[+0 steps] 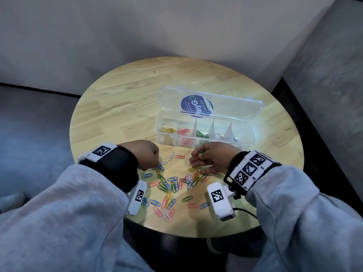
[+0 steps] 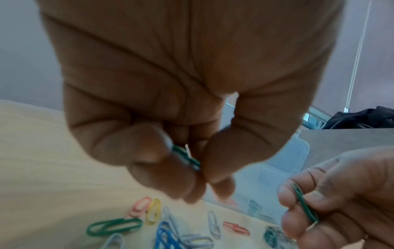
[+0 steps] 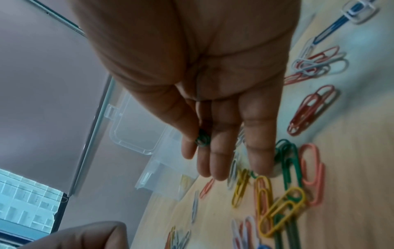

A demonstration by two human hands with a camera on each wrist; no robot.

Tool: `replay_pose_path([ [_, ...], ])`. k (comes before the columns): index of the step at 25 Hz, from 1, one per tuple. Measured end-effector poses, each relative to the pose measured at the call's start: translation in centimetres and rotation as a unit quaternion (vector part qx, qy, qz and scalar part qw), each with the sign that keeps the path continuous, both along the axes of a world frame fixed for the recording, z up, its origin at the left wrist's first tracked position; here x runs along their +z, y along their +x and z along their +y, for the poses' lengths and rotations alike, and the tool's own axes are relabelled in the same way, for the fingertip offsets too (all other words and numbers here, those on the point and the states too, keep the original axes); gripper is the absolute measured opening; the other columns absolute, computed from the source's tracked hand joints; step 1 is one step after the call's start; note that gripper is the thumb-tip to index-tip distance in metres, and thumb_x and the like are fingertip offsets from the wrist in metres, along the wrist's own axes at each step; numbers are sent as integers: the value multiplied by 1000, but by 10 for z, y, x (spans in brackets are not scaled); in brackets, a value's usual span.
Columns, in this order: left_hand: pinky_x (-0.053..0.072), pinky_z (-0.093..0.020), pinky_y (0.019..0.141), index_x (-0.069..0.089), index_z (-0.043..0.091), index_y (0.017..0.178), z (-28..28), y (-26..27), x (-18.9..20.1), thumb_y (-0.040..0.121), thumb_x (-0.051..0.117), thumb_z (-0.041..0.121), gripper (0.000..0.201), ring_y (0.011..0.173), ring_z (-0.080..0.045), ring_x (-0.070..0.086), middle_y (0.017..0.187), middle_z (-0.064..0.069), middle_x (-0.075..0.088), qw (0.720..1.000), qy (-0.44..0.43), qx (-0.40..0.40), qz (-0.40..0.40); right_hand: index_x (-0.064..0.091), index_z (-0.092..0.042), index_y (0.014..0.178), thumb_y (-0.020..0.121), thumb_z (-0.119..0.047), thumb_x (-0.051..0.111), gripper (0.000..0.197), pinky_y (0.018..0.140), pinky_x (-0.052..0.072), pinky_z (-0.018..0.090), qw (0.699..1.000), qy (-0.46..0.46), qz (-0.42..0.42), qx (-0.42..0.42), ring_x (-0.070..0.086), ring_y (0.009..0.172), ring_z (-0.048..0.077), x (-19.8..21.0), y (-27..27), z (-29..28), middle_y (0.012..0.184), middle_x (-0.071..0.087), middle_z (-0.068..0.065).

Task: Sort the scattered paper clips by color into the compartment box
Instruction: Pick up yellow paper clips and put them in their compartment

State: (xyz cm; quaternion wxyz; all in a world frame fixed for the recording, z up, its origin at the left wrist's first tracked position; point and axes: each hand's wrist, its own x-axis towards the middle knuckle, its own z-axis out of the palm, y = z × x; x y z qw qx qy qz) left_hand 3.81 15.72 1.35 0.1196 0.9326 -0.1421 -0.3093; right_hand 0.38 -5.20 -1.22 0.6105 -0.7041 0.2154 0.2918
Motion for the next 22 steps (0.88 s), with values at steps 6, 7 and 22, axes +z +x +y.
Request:
replay_pose_path([
  [6, 36, -23, 60, 56, 25, 79, -11, -10, -2, 75, 60, 18, 9, 71, -12, 49, 76, 8, 55, 996, 43, -71, 13, 53, -10, 77, 90, 8, 33, 30, 58, 51, 28, 1000, 7, 4, -20, 57, 65, 19, 0, -1, -2, 73, 58, 8],
  [7, 36, -22, 59, 56, 26, 80, -13, -11, -4, 72, 63, 17, 15, 68, -11, 49, 74, 9, 55, 996, 42, -75, 20, 52, -9, 75, 89, 9, 34, 29, 51, 49, 25, 1000, -1, 3, -12, 54, 61, 20, -1, -3, -2, 69, 54, 9],
  [22, 43, -23, 64, 71, 13, 96, -26, -14, -30, 73, 66, 13, 23, 90, -24, 66, 98, -6, 71, 985, 126, -109, -53, 49, -13, 72, 90, -13, 57, 20, 41, 40, 21, 987, -127, -37, 93, 45, 46, 12, -5, -6, -2, 60, 47, 4],
])
